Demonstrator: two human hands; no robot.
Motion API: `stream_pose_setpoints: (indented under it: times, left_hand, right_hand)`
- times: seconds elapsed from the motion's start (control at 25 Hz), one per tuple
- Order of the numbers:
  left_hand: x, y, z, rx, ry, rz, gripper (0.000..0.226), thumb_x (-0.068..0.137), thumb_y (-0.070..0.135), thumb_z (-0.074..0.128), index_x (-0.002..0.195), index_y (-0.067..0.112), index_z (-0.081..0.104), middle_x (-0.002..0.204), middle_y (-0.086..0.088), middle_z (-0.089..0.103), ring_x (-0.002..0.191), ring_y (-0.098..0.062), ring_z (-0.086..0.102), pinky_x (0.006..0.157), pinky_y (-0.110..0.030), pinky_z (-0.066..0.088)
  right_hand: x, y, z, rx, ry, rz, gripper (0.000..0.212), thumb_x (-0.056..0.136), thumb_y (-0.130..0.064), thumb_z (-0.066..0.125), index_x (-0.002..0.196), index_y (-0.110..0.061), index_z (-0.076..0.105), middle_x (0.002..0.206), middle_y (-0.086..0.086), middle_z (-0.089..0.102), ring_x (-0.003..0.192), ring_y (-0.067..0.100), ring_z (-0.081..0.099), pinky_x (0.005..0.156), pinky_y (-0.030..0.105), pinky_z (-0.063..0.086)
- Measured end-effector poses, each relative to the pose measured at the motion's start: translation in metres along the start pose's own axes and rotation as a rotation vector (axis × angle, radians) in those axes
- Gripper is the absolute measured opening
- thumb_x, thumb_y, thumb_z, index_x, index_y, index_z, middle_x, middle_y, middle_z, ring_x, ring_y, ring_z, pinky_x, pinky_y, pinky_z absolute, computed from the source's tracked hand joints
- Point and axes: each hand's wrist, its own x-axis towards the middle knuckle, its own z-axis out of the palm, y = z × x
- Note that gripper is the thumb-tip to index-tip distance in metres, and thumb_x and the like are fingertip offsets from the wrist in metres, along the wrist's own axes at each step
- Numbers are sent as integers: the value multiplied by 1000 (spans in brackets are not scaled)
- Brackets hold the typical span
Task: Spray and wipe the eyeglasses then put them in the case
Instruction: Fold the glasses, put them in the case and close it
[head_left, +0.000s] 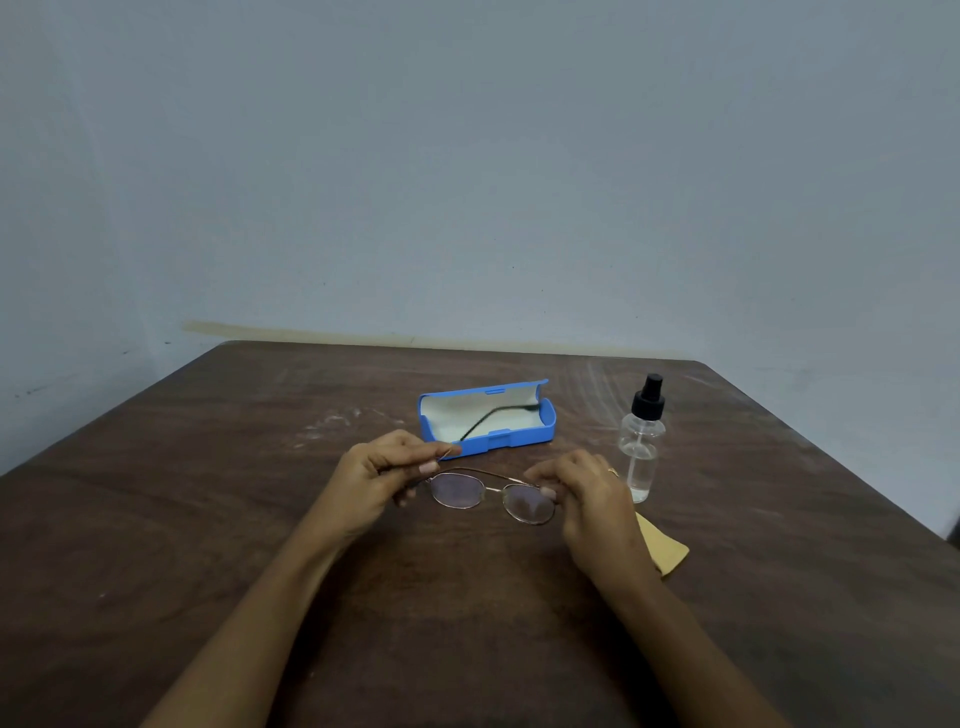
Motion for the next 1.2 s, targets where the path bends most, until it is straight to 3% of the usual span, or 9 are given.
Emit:
stream_pose_setpoints:
  times: [0.16, 0.32, 0.52, 0.6, 0.76, 0.84, 1.08, 1.2]
  left_hand:
    - [0, -3, 0, 48, -14, 20, 28, 76, 6, 61, 84, 30, 73, 72, 14, 63, 57, -3, 50, 46, -13, 39]
    - [1, -4, -1, 59, 23, 6, 25, 78, -1, 63, 92, 17, 71, 65, 12, 64, 54, -1, 51, 51, -11, 41]
    - [2, -3, -2, 30, 74, -55, 14, 74, -3, 65, 76, 9, 71, 57, 8, 69, 51, 0, 55, 50, -10, 42]
    - [2, -4, -3, 37, 59, -68, 13, 75, -3, 65, 75, 9, 71, 56, 6, 68, 50, -1, 54, 51, -10, 43]
    - [2, -5, -5, -3, 85, -80, 14, 74, -4, 65, 77, 9, 68, 57, 6, 69, 51, 0, 57, 51, -10, 44]
    - [2, -6, -6, -29, 107, -72, 16, 72, -4, 67, 75, 12, 67, 59, 5, 70, 56, -1, 60, 53, -10, 46]
    - [1, -4, -4, -34, 139, -29, 21, 72, -7, 66, 73, 14, 64, 62, 11, 69, 62, 2, 60, 59, -7, 47]
    - [2, -3, -3, -13, 144, 1, 26, 71, -11, 65, 73, 14, 63, 63, 14, 68, 63, 3, 59, 61, -6, 47]
  right_hand:
    - [1, -2, 1, 58, 20, 29, 28, 73, -12, 44, 82, -14, 71, 78, -14, 56, 81, 16, 48, 68, 9, 32]
    - [3, -2, -1, 82, -18, 69, 24, 81, 2, 52, 84, -15, 70, 89, -1, 64, 88, 19, 52, 73, 14, 34]
    - [4, 3, -5, 136, -37, 75, 19, 80, 0, 62, 87, -16, 71, 86, -11, 60, 90, 15, 56, 74, 8, 36]
    - [3, 3, -6, 201, -30, 103, 23, 79, 5, 62, 85, -16, 71, 84, -11, 61, 89, 13, 58, 74, 9, 41]
    - [2, -2, -9, 420, 16, 213, 37, 80, 5, 60, 72, -31, 65, 87, 1, 65, 74, 6, 61, 66, 15, 48]
    - [2, -4, -10, 536, 35, 270, 35, 80, 5, 60, 71, -29, 64, 90, 7, 66, 68, 1, 63, 61, 9, 48]
    - [2, -3, -8, 588, 86, 311, 30, 79, -1, 64, 69, -29, 67, 89, -1, 62, 79, -1, 61, 69, 10, 50]
    - [2, -4, -6, 607, 117, 329, 28, 75, -3, 69, 68, -30, 66, 87, -3, 59, 77, 5, 56, 73, 19, 48]
